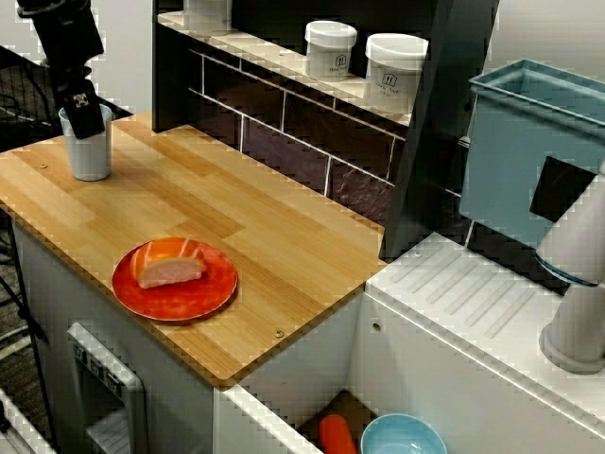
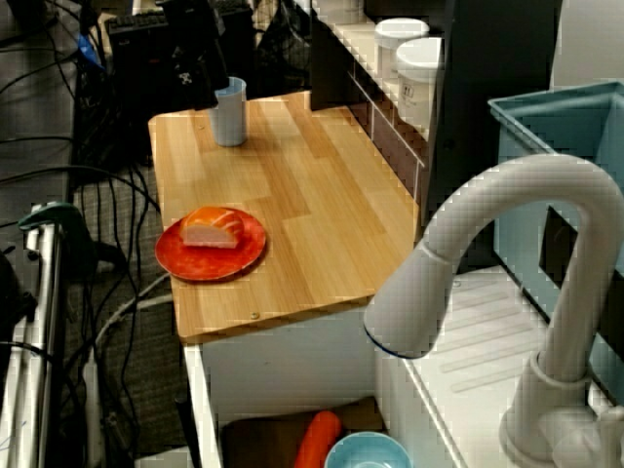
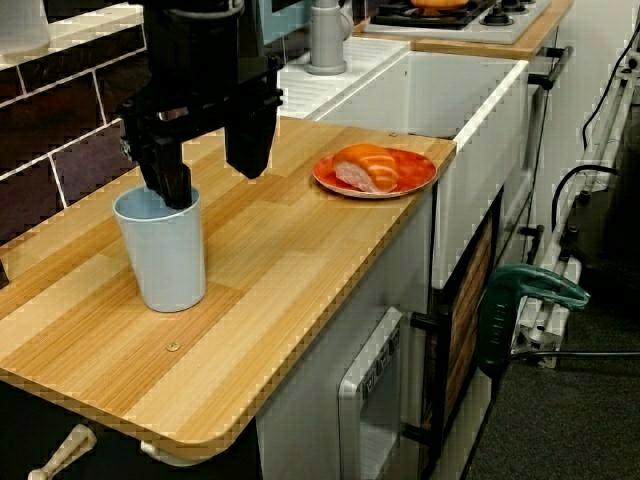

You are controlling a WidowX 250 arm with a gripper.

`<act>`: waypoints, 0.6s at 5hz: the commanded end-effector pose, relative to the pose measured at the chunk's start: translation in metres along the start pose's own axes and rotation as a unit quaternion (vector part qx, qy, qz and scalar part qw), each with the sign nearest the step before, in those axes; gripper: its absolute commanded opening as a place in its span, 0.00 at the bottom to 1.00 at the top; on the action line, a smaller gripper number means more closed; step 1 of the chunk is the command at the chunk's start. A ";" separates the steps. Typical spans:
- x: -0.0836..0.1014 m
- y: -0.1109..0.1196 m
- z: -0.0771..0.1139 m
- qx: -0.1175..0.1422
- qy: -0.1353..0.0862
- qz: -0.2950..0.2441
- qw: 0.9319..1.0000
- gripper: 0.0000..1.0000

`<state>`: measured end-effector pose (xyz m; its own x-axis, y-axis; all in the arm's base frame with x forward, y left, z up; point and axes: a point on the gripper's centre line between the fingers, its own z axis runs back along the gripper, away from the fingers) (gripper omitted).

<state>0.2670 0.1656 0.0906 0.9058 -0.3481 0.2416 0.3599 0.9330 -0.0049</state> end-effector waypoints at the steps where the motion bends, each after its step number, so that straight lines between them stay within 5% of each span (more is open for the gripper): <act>1: 0.006 0.005 -0.010 0.020 0.007 0.004 1.000 1.00; 3: 0.009 0.005 -0.017 0.021 0.015 0.001 1.000 0.00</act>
<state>0.2773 0.1634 0.0678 0.9198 -0.3386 0.1983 0.3439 0.9390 0.0079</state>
